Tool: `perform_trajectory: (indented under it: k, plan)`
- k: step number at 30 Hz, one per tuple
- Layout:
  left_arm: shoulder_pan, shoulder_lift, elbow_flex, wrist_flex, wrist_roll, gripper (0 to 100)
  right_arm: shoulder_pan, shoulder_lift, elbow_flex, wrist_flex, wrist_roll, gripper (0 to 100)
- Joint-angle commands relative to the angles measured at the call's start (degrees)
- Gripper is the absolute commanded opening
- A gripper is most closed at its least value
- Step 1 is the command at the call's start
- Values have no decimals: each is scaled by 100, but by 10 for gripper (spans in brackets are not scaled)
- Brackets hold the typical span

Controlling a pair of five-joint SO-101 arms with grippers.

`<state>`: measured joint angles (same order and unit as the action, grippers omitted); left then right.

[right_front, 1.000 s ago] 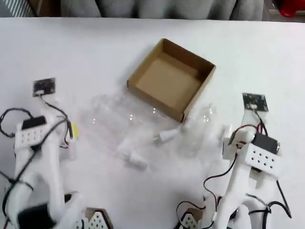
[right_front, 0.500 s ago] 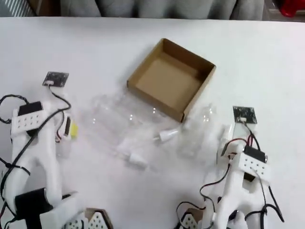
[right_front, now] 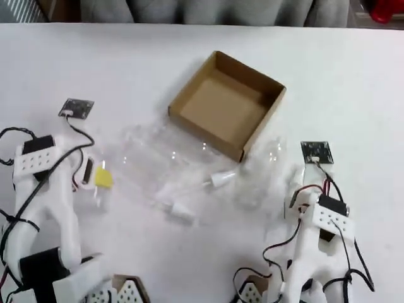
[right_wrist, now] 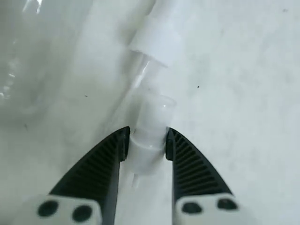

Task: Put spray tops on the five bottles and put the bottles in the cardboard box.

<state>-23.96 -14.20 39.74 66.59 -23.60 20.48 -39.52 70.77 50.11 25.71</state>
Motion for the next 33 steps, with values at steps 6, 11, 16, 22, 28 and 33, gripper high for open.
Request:
perform_trajectory:
  k: [6, 11, 16, 22, 28, 33]
  plan:
    - [-31, -40, -237, 167, -1046, 299, -92, -66, 18, -251, 149, 17]
    - [-13, 13, -809, 369, -774, 299, -92, -66, 18, -251, 149, 17]
    - [462, 31, -1002, 378, -413, 299, -92, -66, 53, -251, 141, 17]
    - [760, 31, -914, 387, 818, 299, -92, -66, 62, -251, 105, 17]
    - [497, 48, -800, 273, 791, 299, -92, -66, 62, -251, 105, 17]
    - [400, 585, -782, 149, 738, 297, -84, -66, 62, -251, 97, 17]
